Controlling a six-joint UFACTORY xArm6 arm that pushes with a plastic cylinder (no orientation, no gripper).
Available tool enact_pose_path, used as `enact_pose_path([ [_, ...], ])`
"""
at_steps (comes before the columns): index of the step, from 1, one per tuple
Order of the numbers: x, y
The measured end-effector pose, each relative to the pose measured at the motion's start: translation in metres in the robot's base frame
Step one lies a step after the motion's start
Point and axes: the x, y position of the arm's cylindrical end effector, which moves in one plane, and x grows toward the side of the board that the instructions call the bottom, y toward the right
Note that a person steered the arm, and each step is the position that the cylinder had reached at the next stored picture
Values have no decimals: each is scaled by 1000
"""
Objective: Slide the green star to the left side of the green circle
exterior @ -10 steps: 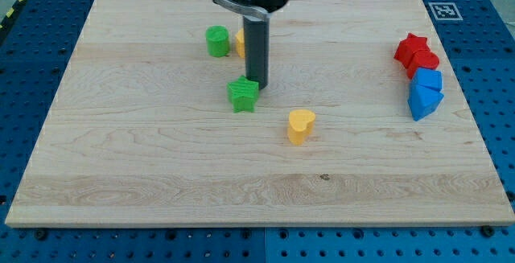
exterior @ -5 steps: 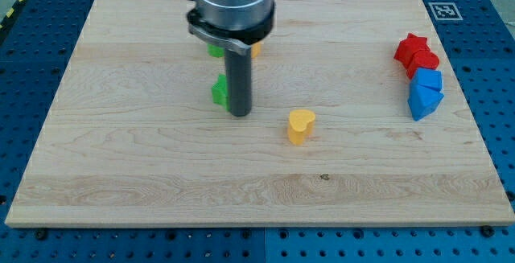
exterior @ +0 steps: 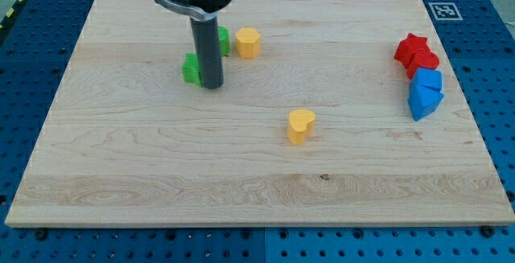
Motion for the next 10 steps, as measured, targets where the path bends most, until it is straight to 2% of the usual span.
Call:
enact_pose_path([
  [3, 30, -4],
  [5, -6, -24],
  [8, -12, -27],
  [10, -37, -27],
])
